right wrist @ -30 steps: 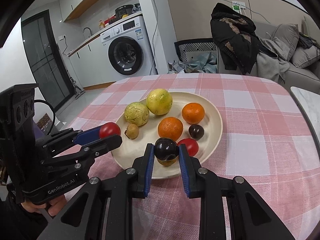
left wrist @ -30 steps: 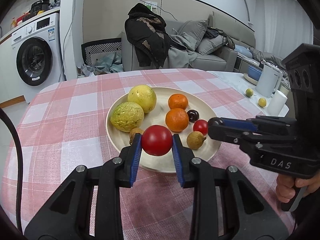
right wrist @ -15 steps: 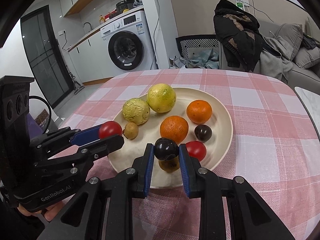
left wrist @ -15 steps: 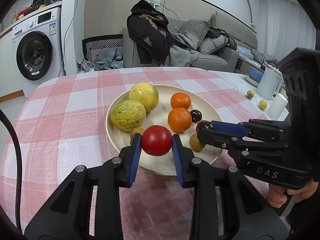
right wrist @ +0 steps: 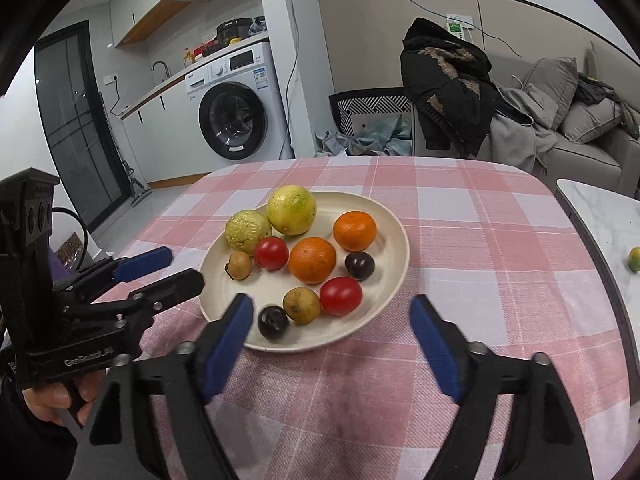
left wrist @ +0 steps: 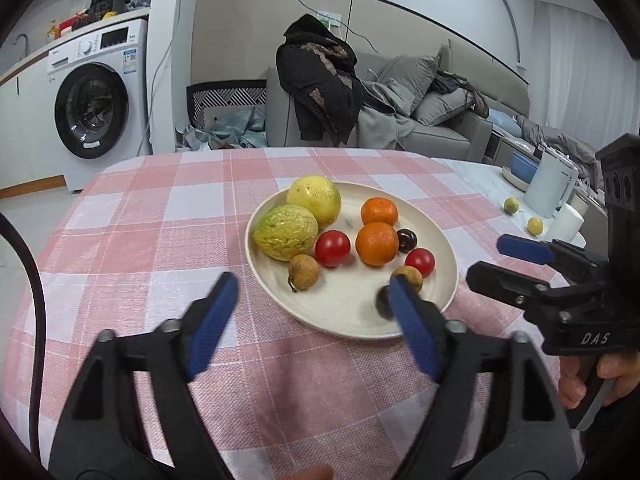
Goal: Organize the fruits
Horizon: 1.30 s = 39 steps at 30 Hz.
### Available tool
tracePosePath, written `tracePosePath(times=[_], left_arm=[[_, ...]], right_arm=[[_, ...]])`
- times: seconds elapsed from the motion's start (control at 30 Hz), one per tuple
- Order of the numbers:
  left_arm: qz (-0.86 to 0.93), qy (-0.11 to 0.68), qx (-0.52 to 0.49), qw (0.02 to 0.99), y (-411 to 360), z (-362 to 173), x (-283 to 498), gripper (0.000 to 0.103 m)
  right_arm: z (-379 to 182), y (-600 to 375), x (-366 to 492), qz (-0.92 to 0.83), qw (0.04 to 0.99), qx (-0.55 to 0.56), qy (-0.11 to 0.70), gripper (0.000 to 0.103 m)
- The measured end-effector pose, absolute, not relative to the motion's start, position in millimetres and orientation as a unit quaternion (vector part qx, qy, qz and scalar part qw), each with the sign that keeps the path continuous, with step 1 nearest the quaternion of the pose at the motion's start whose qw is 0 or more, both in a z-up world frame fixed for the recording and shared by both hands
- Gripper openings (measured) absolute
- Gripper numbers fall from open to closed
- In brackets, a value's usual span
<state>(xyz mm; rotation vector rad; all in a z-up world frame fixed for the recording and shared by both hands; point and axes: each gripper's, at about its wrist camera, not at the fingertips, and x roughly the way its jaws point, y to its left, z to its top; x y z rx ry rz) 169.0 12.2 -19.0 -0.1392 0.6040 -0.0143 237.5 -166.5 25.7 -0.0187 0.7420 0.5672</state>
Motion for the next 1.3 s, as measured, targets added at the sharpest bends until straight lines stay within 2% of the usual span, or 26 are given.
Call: tracePosePath(times=[0.07,0.13,0.2,0.83,1.3], left_arm=[[-0.003,0.292,-0.066,0.954,13.0,-14.9,161.7,0.086],[-0.005,0.289,-0.069,0.955,14.5,-11.3,154.4,0.090],[-0.001,0.281,-0.071,0.957,15.7,-8.1,146.3,0.103],[0.015,0.219,-0.040,0.975,10.8,2.2,92.3,0.103],[0.003,0.212,-0.044,0.976,12.2,4.2,89.5,0.103]], right_arm=[[26.8,-171.5,236.3,0.267,0.896,-0.007,0.356,0.100],[28.1,-176.8,234.6,0.264,0.897,-0.003,0.354,0.103],[28.5,-180.7,232.4,0.268,0.897,0.000,0.352,0.103],[40.2,-190.1,192.0,0.314,0.916,-0.007,0.249,0.103],[41.9,-192.8,181.8,0.324,0.919,-0.005,0.225,0.103]])
